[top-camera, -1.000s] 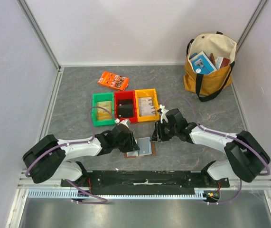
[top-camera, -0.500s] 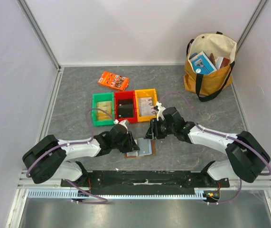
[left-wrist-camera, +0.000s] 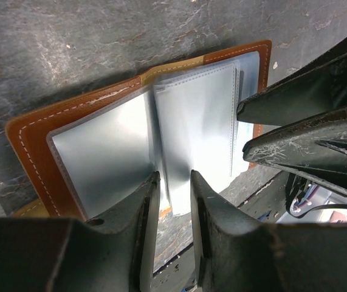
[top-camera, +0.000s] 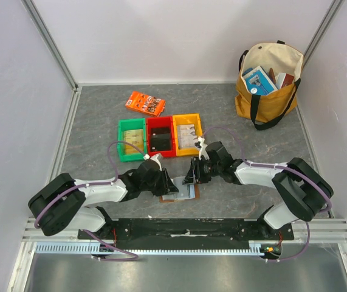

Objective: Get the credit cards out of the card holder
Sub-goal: Remove the credit card from the card holder.

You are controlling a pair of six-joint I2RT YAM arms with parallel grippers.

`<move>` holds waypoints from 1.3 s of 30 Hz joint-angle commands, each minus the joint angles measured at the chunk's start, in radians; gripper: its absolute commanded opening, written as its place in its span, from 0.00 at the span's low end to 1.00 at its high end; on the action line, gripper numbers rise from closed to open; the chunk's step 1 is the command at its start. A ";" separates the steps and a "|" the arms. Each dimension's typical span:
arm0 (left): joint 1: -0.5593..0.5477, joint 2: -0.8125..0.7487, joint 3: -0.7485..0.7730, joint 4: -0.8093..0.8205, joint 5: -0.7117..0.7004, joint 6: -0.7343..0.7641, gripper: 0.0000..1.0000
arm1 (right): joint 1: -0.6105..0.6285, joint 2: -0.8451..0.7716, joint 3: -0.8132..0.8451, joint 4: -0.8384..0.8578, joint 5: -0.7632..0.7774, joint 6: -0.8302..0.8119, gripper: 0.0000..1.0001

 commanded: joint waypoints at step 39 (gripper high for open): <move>0.039 -0.393 -0.020 -0.472 -0.318 0.077 0.53 | 0.054 0.063 0.104 -0.015 -0.011 -0.004 0.40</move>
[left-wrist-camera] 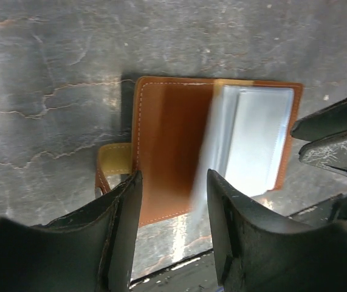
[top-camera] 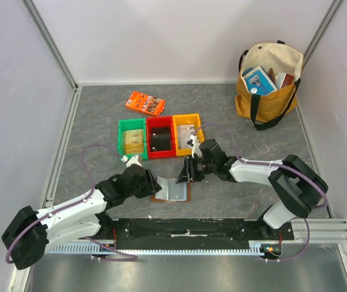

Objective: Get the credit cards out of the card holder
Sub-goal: Remove the credit card from the card holder.

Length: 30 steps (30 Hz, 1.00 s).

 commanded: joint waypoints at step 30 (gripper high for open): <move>0.003 0.143 0.004 0.072 0.036 0.015 0.06 | 0.057 0.016 0.088 -0.105 0.060 -0.038 0.41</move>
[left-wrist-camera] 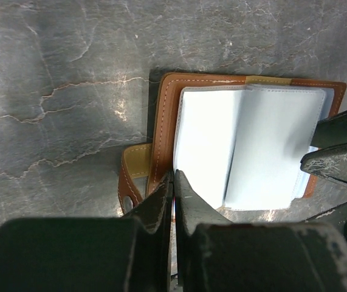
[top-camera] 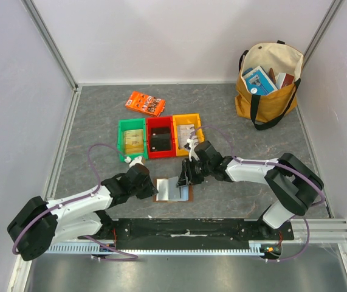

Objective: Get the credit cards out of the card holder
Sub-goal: Remove the credit card from the card holder.

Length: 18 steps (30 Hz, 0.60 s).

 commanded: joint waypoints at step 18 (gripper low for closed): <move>0.001 0.001 -0.047 0.131 0.073 -0.071 0.03 | 0.056 -0.003 0.101 0.052 -0.085 -0.015 0.40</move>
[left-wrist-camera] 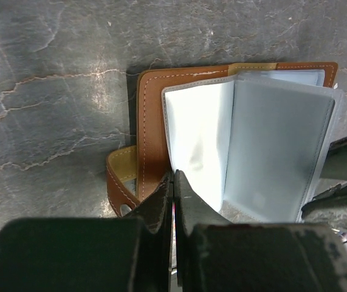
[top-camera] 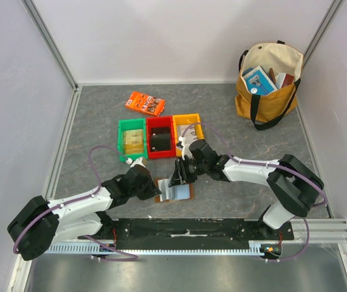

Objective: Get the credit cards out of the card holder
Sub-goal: Remove the credit card from the card holder.

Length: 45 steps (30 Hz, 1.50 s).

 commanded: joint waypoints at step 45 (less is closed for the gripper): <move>0.002 -0.187 -0.049 -0.026 -0.011 -0.090 0.12 | 0.056 -0.012 0.078 -0.136 0.179 -0.139 0.62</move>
